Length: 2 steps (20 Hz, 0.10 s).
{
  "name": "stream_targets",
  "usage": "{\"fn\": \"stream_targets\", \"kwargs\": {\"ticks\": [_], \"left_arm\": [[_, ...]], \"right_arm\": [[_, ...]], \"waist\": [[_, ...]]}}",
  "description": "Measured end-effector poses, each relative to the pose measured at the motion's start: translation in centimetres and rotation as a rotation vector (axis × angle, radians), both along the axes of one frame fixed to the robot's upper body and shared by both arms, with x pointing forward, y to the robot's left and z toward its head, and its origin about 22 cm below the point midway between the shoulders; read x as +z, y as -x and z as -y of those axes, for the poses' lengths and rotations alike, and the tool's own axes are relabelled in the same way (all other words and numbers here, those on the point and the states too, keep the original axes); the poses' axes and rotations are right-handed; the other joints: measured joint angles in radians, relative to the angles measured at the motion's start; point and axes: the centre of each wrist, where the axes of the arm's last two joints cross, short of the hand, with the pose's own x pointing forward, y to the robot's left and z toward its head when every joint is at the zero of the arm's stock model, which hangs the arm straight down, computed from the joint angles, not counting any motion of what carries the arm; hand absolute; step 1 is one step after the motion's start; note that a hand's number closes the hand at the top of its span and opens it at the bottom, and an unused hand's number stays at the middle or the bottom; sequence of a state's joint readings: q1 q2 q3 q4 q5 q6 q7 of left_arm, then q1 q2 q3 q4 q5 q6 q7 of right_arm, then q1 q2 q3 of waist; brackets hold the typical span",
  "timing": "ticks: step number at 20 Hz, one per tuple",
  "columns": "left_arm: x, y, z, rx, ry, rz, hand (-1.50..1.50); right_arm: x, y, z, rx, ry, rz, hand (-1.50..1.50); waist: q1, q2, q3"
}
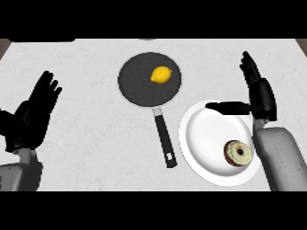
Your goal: Pick the lemon from the plate and place it in the pan
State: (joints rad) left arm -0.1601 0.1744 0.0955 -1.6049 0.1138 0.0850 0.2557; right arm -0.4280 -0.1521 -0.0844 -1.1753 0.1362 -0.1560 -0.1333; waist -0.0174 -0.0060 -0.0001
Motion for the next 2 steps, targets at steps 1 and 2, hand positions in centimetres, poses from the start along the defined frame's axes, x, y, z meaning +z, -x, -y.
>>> {"fn": "stream_targets", "kwargs": {"ticks": [1, 2], "left_arm": [[-0.22, -0.02, -0.17, -0.003, 0.001, 0.003, 0.0], [-0.01, -0.03, -0.36, -0.006, -0.003, 0.006, 0.0]], "right_arm": [[0.24, 0.7, 0.26, -0.002, 0.002, 0.002, -1.5], [0.49, 1.21, 0.57, -0.006, 0.003, 0.003, -1.5]], "waist": [[0.002, 0.001, 0.0], [0.005, 0.002, 0.0]]}}
